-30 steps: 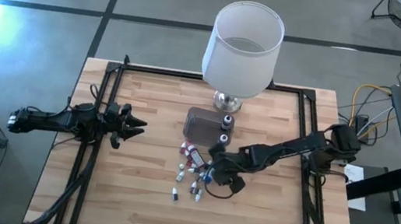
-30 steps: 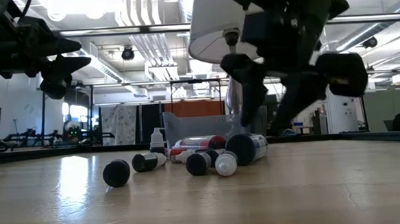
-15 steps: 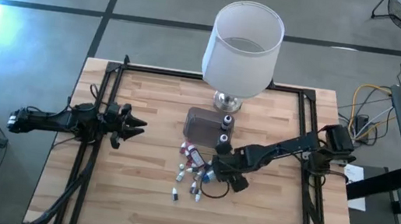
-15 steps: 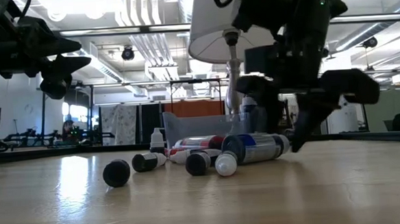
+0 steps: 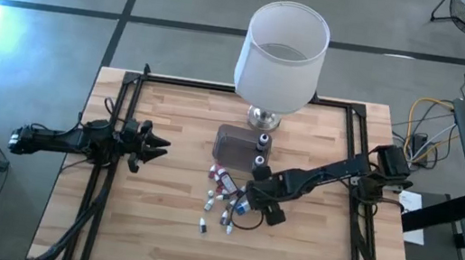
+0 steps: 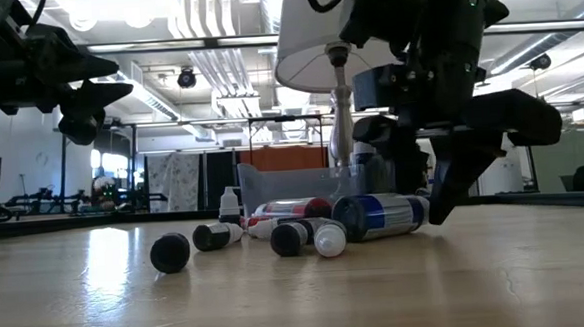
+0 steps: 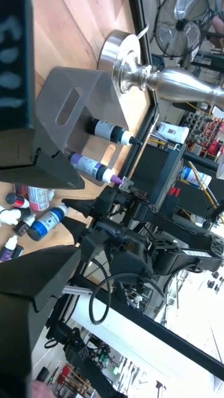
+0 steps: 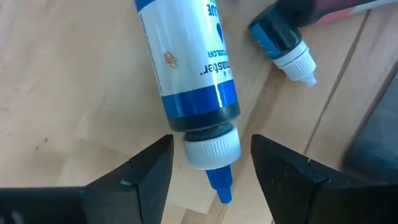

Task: Pick & Place food coloring
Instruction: Put the big blue food coloring bottle into the black bin

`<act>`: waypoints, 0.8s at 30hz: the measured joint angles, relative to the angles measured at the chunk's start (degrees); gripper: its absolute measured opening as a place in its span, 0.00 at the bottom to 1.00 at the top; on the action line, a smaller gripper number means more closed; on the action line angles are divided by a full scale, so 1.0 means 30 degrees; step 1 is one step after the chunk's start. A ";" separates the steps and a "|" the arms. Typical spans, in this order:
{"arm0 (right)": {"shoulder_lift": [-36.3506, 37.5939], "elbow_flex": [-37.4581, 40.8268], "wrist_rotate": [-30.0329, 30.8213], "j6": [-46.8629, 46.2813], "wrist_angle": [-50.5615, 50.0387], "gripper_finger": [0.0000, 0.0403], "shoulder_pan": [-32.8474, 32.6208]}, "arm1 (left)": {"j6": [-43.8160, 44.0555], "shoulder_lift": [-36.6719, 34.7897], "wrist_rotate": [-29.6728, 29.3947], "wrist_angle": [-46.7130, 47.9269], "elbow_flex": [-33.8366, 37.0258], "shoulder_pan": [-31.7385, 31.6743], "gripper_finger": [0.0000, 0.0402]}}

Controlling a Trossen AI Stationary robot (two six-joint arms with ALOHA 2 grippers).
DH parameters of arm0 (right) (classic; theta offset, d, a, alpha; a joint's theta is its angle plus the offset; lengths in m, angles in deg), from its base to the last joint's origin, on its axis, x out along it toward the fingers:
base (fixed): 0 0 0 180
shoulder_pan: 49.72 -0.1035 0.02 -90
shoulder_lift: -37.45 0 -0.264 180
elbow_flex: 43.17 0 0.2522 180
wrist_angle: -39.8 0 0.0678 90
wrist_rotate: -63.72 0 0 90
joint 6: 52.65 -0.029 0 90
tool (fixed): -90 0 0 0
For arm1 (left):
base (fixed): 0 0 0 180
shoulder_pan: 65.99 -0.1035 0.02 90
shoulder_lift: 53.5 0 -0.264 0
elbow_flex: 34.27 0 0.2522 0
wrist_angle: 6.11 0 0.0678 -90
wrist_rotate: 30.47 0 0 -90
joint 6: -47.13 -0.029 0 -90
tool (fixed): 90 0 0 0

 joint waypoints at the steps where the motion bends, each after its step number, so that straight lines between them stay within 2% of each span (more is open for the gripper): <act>1: 0.0000 0.0000 -0.0007 -0.0079 0.0000 0.51 0.0000 | -0.0002 0.0000 0.0002 0.0000 -0.0002 0.0003 0.34; 8: 0.0000 0.0007 -0.0866 -0.0350 -0.0112 0.38 0.0000 | -0.0001 0.0000 0.0002 0.0000 0.0002 0.0000 0.34; 14: 0.0132 -0.0171 -0.0942 -0.0464 -0.1988 0.26 0.0000 | 0.0001 0.0000 0.0000 -0.0002 -0.0003 0.0002 0.34; 19: 0.0983 -0.0940 -0.0769 -0.0565 -0.5872 0.26 0.0000 | 0.0002 0.0000 -0.0005 0.0000 -0.0005 0.0007 0.34; 24: 0.1797 -0.2734 -0.0357 -0.1984 -1.2554 0.30 0.0277 | 0.0003 0.0000 -0.0001 0.0000 -0.0002 0.0007 0.34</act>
